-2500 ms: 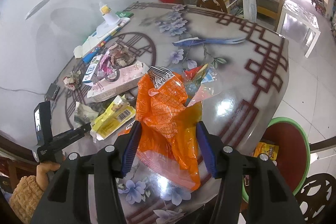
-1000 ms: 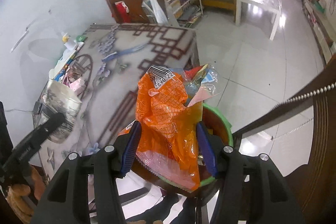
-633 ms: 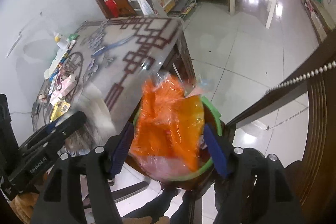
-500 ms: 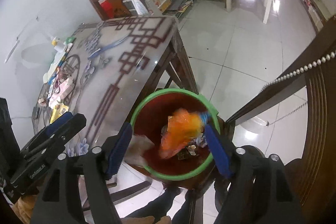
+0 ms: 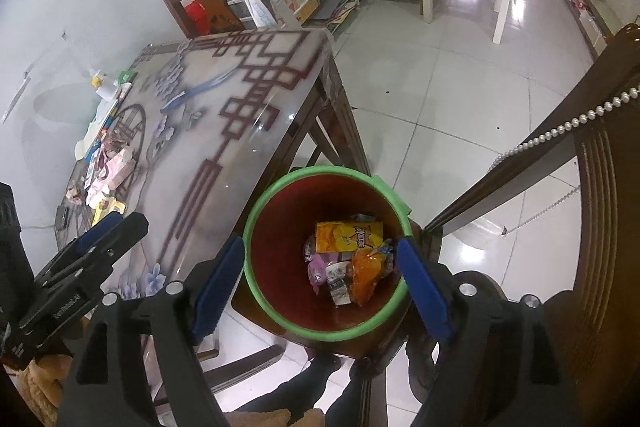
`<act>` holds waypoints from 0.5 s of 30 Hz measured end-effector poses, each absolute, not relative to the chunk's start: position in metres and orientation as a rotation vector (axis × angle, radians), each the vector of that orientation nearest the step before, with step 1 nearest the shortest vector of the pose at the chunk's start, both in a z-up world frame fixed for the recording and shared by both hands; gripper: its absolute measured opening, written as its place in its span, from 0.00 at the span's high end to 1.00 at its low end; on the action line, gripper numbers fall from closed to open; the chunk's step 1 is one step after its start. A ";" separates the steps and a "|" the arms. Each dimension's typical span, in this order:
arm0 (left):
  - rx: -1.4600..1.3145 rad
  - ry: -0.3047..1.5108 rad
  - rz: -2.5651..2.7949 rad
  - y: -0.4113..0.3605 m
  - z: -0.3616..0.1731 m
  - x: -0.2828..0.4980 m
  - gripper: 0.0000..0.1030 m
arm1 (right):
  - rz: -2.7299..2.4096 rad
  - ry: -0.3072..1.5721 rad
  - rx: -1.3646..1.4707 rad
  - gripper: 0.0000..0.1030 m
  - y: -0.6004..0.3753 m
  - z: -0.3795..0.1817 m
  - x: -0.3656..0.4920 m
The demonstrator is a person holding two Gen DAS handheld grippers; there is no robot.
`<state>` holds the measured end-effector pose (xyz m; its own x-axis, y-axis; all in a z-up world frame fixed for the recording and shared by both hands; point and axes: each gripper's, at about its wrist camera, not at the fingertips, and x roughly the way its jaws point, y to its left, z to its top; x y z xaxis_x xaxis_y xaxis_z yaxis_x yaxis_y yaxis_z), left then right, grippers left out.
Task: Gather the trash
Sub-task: 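Move both grippers back over the trash on the table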
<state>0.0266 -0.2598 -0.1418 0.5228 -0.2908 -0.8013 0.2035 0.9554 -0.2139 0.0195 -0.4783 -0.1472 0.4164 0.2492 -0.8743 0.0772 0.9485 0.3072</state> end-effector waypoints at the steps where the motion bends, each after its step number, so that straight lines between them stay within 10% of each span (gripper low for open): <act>1: -0.095 0.976 -0.301 -0.259 -0.141 0.027 0.26 | 0.104 1.141 0.321 0.25 -0.478 -0.146 0.019; 15: -0.126 0.993 -0.358 -0.222 -0.150 0.035 0.25 | 0.106 1.137 0.394 0.20 -0.448 -0.105 0.016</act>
